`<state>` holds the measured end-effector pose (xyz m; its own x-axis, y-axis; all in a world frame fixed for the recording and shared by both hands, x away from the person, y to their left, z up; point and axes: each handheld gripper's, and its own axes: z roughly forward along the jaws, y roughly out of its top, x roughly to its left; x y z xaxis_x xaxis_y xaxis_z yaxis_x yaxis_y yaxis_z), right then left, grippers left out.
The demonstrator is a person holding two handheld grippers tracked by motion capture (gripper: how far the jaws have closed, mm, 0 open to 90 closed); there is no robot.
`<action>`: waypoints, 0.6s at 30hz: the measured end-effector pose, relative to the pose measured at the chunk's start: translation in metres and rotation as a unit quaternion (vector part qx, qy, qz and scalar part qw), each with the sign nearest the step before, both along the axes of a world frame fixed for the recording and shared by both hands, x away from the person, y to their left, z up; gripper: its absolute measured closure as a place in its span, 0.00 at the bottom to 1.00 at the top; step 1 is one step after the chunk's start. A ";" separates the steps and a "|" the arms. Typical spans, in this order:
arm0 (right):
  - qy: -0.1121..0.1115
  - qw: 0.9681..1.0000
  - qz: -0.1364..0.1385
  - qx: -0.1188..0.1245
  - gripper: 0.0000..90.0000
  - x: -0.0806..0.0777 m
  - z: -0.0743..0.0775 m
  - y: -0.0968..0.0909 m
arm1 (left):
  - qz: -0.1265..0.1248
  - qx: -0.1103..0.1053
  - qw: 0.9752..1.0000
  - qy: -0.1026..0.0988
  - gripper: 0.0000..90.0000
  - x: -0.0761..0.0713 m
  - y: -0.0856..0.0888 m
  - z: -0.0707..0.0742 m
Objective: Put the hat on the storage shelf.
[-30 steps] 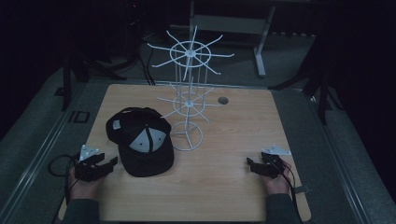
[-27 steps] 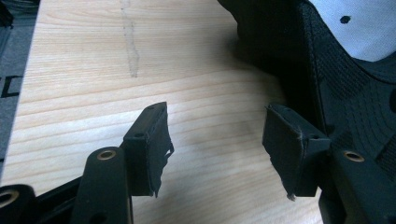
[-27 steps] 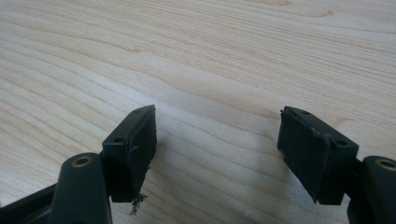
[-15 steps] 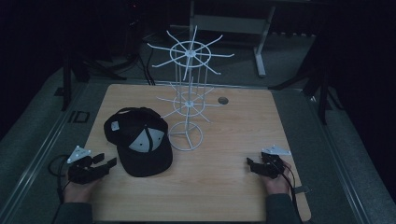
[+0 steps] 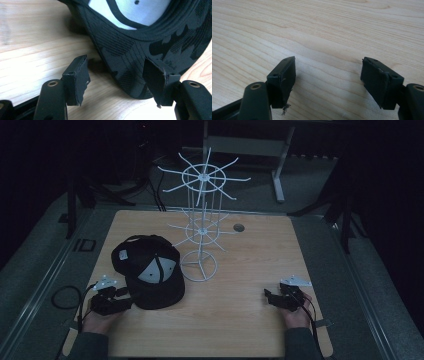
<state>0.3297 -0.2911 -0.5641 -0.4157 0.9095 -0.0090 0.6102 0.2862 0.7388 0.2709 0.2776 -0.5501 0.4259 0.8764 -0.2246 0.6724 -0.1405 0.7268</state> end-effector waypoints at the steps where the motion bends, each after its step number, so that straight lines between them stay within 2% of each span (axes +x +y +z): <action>1: 0.000 1.000 0.000 0.000 0.31 0.000 0.000 0.000 | -0.004 0.002 1.000 0.002 0.42 0.001 -0.002 -0.001; 4: 0.000 1.000 0.000 0.000 0.31 0.000 0.000 0.000 | -0.014 0.009 1.000 0.010 0.41 0.005 -0.006 -0.004; 18: 0.000 1.000 0.000 0.000 0.31 0.000 0.000 0.000 | -0.052 0.007 0.998 0.021 0.48 0.009 -0.016 -0.006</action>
